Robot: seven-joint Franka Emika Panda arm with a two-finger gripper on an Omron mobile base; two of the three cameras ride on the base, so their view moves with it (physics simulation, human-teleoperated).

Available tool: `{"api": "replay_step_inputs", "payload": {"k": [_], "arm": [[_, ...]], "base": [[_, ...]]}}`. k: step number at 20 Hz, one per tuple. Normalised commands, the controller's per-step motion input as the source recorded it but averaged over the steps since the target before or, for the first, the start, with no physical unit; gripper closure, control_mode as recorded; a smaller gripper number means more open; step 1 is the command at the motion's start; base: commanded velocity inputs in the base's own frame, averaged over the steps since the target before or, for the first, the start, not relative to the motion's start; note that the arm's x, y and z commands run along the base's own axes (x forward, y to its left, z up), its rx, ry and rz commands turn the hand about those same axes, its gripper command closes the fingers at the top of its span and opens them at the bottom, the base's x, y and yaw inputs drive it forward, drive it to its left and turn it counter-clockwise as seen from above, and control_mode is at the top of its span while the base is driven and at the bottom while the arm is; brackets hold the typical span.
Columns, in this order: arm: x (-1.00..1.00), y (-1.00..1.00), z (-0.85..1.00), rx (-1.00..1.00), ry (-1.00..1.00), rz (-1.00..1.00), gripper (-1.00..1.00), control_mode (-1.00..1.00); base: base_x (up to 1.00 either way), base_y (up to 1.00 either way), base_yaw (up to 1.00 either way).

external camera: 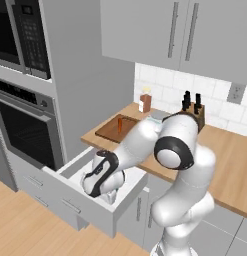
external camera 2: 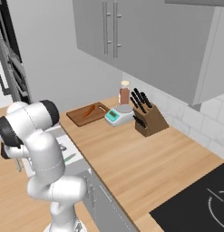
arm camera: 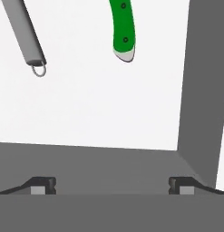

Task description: Place the appropriate cutting tool for cutting the carrot skin on the cutting board.

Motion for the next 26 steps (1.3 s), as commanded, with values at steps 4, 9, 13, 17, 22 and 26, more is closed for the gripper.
{"api": "replay_step_inputs", "payload": {"k": [4, 9, 13, 17, 22, 26], "arm": [[-0.46, 0.16, 0.09, 0.00, 0.00, -0.07, -1.00, -1.00], [-0.05, -0.01, 0.32, 0.00, 0.01, -0.06, -1.00, -1.00], [0.91, -0.11, 0.13, 0.00, -0.02, 0.00, -1.00, -1.00], [0.97, -0.20, 0.00, 0.00, -0.03, 0.08, -1.00, -1.00], [0.72, -0.04, -0.18, 0.00, -0.05, 0.08, -1.00, -1.00], [0.34, 0.13, -0.52, -0.06, 0.00, 0.06, -1.00, -1.00]], "base": [[0.00, 0.00, 0.00], [0.00, 0.00, 0.00], [0.00, 0.00, 0.00], [0.00, 0.00, 0.00], [0.00, 0.00, 0.00], [0.00, 0.00, 0.00]]}}
